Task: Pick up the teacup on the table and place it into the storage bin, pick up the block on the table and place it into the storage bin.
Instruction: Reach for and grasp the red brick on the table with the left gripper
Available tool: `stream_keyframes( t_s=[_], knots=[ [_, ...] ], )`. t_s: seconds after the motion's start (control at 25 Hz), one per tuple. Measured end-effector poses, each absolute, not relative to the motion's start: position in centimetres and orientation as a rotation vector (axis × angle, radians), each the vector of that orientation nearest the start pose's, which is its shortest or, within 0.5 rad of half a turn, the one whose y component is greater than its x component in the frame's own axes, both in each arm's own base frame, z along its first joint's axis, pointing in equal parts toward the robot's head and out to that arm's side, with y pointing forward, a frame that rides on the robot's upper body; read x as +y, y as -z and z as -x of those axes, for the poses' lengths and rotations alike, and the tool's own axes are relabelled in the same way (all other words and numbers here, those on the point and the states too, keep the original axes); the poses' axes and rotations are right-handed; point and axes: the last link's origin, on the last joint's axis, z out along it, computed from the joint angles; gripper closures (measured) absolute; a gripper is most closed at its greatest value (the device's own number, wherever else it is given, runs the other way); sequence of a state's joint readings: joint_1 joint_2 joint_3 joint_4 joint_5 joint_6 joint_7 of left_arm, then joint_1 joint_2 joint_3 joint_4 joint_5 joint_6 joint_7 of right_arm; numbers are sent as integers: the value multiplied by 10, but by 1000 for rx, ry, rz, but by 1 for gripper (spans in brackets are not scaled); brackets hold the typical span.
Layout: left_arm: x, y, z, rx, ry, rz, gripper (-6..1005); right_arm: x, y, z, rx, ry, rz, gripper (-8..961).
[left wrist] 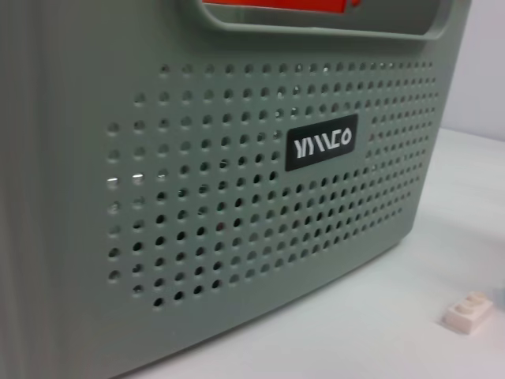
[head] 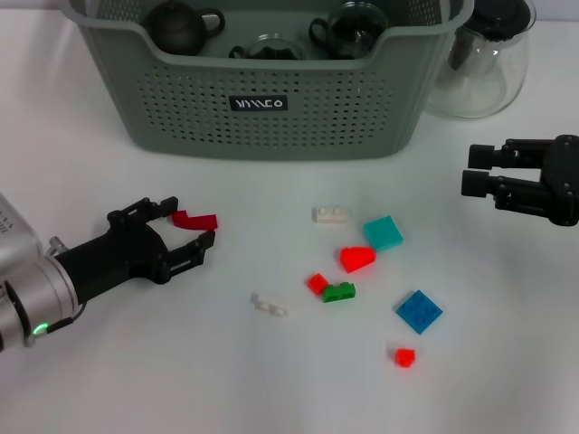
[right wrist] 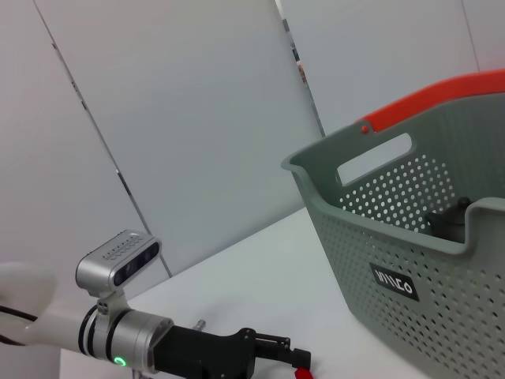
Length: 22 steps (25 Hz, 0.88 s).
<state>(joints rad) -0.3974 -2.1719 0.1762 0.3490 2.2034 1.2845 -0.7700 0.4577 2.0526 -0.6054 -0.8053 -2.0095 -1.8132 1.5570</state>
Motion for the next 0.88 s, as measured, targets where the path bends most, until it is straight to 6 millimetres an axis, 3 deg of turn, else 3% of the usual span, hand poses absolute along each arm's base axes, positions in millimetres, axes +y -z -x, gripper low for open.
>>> stream_keyframes(
  t_s=[0.52, 0.88],
  knots=[
    [257, 66, 339, -576, 551, 2470, 244, 302, -45, -265, 756, -822, 2763, 468],
    [261, 64, 343, -545, 536, 2404, 269, 303, -45, -264, 762, -822, 2765, 467]
  ],
)
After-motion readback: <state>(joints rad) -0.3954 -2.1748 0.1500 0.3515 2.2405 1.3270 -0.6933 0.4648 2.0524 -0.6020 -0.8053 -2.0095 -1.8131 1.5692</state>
